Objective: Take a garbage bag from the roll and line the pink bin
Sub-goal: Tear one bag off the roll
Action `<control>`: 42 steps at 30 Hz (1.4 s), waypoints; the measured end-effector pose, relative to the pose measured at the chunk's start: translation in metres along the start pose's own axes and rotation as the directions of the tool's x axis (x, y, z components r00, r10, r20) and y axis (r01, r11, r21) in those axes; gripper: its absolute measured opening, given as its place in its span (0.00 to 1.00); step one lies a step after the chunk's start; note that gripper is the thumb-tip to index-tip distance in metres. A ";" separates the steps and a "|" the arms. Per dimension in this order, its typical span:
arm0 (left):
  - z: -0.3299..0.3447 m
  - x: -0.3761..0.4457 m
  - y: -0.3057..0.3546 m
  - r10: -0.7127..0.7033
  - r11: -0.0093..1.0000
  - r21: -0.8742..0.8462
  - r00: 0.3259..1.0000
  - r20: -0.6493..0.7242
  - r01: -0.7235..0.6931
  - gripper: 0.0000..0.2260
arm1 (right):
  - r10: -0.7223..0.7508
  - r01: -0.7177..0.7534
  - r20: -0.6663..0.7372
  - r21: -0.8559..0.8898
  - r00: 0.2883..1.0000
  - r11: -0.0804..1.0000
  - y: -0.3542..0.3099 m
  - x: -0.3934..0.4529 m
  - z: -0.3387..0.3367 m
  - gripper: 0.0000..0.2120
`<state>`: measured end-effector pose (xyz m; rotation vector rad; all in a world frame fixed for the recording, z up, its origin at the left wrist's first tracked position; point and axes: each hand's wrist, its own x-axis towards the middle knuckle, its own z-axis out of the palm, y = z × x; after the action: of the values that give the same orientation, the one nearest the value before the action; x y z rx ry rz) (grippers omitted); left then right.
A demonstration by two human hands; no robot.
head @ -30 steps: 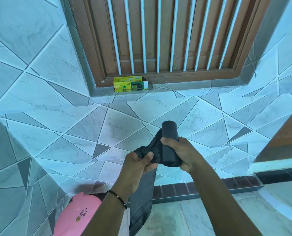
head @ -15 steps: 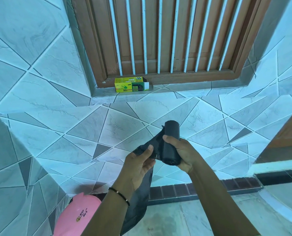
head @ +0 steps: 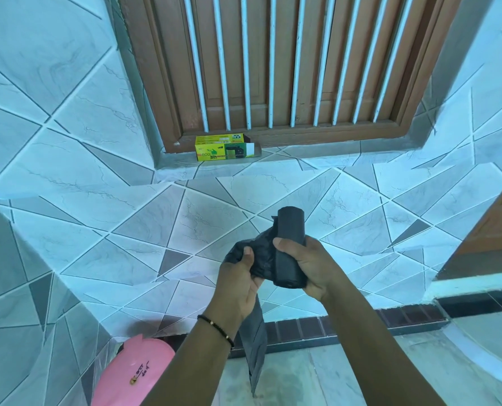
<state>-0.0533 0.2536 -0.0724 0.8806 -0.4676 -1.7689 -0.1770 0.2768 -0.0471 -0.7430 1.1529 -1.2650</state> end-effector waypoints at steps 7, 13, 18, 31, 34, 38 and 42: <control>-0.001 -0.004 0.005 -0.035 0.998 0.045 0.999 -0.013 0.036 0.07 | 0.001 0.001 0.049 -0.037 0.999 0.999 -0.001 -0.001 0.002 0.10; -0.007 -0.003 0.007 -0.113 0.993 -0.028 0.992 0.053 0.115 0.07 | 0.031 -0.032 0.058 0.018 0.998 0.999 -0.001 -0.001 0.000 0.13; -0.010 0.001 0.008 0.037 0.974 0.226 0.999 -0.024 -0.030 0.10 | 0.001 -0.002 0.001 0.088 1.000 0.996 -0.002 0.000 -0.004 0.11; 0.004 -0.013 0.009 0.071 0.898 0.437 0.997 -0.015 -0.057 0.09 | -0.036 0.035 -0.070 -0.008 0.997 0.999 -0.004 -0.005 -0.001 0.14; 0.005 -0.017 0.009 0.040 0.915 0.402 0.999 0.016 -0.043 0.11 | 0.022 -0.020 -0.031 0.052 0.999 0.998 -0.007 -0.007 -0.001 0.11; 0.003 -0.020 0.010 0.041 0.922 0.382 0.997 0.061 -0.061 0.11 | 0.074 -0.072 -0.009 0.139 0.997 0.988 -0.009 -0.008 -0.002 0.09; 0.005 -0.019 0.012 0.100 0.903 0.420 0.995 0.005 -0.093 0.11 | 0.063 -0.058 -0.028 0.141 0.998 0.988 -0.007 -0.008 -0.002 0.11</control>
<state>-0.0463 0.2659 -0.0545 1.1487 -0.8902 -1.5919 -0.1800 0.2830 -0.0393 -0.5813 1.0923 -1.2968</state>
